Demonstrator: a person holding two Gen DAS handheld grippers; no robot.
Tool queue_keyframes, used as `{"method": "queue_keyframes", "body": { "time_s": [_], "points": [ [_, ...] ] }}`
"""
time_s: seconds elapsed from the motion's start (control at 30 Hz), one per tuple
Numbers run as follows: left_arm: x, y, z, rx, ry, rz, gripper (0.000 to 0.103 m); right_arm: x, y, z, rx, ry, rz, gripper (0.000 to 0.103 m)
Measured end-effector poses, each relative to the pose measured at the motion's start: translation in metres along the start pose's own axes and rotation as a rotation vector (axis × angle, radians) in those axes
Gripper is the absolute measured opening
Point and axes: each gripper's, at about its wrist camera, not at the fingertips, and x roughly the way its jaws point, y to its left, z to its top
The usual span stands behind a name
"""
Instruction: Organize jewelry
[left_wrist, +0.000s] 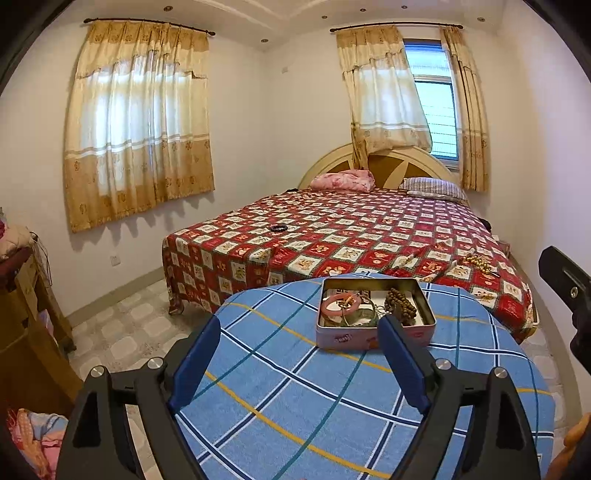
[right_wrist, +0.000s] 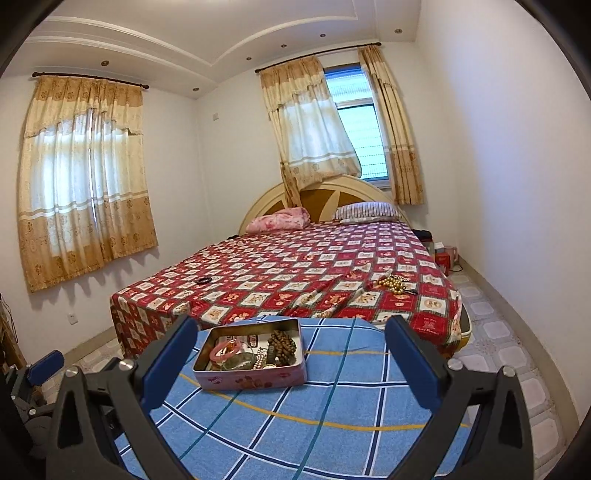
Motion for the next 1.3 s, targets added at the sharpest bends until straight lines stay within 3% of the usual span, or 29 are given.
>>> {"method": "queue_keyframes", "body": {
  "time_s": [1.3],
  "points": [
    [-0.0013, -0.0069, -0.0036, 0.005, 0.015, -0.017, 0.088, -0.0008, -0.0012, -0.0051, 0.017, 0.027, 0.001, 0.103]
  ]
}}
